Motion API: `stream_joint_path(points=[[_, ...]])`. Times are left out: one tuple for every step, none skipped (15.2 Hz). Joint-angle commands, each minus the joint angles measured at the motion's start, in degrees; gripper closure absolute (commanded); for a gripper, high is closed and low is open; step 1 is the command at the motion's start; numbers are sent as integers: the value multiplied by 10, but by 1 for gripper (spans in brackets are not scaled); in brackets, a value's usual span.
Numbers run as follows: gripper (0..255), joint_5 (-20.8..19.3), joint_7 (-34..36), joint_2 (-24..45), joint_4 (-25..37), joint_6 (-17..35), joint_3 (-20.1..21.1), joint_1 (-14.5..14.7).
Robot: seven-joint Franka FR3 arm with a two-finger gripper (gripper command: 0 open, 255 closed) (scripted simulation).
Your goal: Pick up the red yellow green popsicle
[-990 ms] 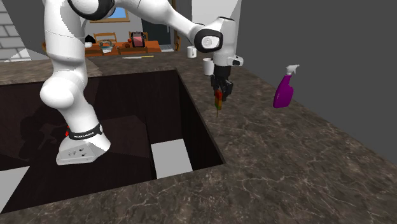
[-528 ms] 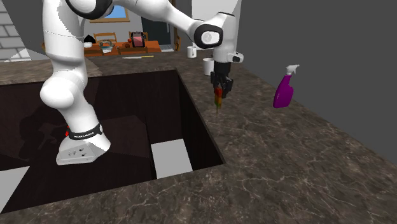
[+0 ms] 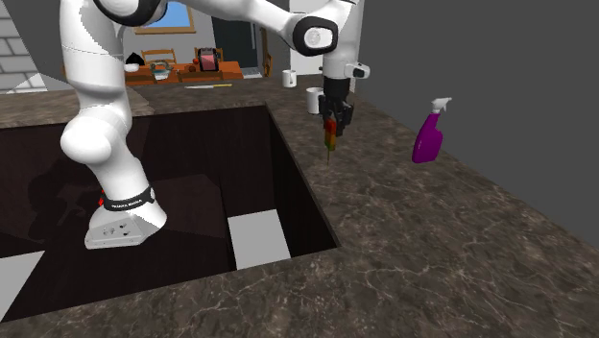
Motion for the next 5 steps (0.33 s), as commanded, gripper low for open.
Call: stream_joint_path(points=[[255,0,1,-3,11,-14,0,0],[255,-1,1,-5,16,-21,0,0],[255,-1,1,-7,21,-28,0,0],[255,-1,1,-7,22,-29,0,0],[255,-1,1,-7,22,-29,0,0]])
